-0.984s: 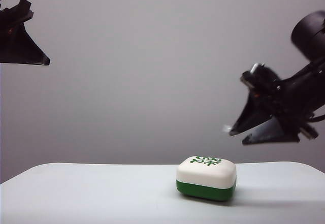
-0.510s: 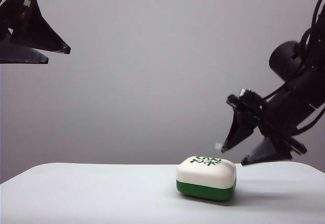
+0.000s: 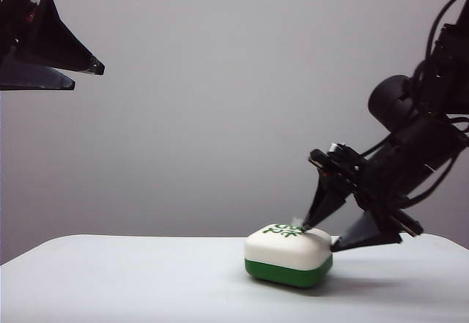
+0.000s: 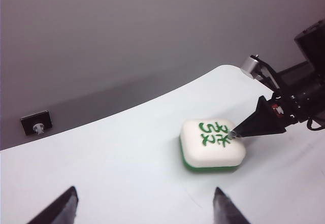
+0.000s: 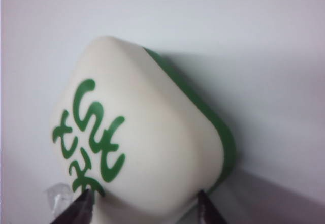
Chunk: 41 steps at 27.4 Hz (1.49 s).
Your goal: Pick up the foam mahjong on the table and turn it over.
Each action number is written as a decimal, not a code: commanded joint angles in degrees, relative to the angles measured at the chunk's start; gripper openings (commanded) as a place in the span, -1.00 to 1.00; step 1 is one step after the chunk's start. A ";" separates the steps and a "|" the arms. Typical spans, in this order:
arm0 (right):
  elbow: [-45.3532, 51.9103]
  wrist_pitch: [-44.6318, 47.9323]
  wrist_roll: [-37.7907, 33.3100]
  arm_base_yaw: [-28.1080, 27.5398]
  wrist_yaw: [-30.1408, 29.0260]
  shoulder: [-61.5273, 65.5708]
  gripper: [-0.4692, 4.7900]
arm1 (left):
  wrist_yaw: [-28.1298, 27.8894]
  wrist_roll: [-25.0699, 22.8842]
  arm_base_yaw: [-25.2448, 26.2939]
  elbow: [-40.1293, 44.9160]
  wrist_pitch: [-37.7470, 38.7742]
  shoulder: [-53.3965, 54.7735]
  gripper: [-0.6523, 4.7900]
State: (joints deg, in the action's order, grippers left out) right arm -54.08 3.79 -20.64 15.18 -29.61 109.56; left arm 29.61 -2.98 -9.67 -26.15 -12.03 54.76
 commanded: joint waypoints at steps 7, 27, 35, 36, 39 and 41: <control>-1.88 1.16 -1.88 1.55 -0.09 2.43 -0.85 | 0.04 0.00 0.00 -0.09 0.02 0.22 0.49; -11.91 -28.11 19.43 1.49 13.66 -12.13 -0.85 | 0.22 0.04 0.00 -0.09 0.81 0.20 0.49; -12.55 -41.24 25.44 1.51 26.32 -14.62 -0.85 | 2.56 0.02 -0.61 -0.09 0.76 0.20 0.49; -12.55 -41.53 25.44 1.51 26.93 -14.62 -0.85 | 2.56 0.00 -0.72 -0.09 0.79 0.20 0.49; -12.55 -41.53 25.44 1.64 28.59 -14.62 -0.85 | 2.45 0.00 -1.99 -0.11 0.74 0.20 0.49; -12.55 -41.29 25.42 2.08 28.48 -14.49 -0.85 | 2.14 -0.02 -2.67 -0.09 0.76 0.20 0.49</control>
State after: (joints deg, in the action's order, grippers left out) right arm -66.39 -38.30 4.60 16.67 -1.26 95.29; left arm 31.70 -2.98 -11.90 -26.13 -10.87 55.09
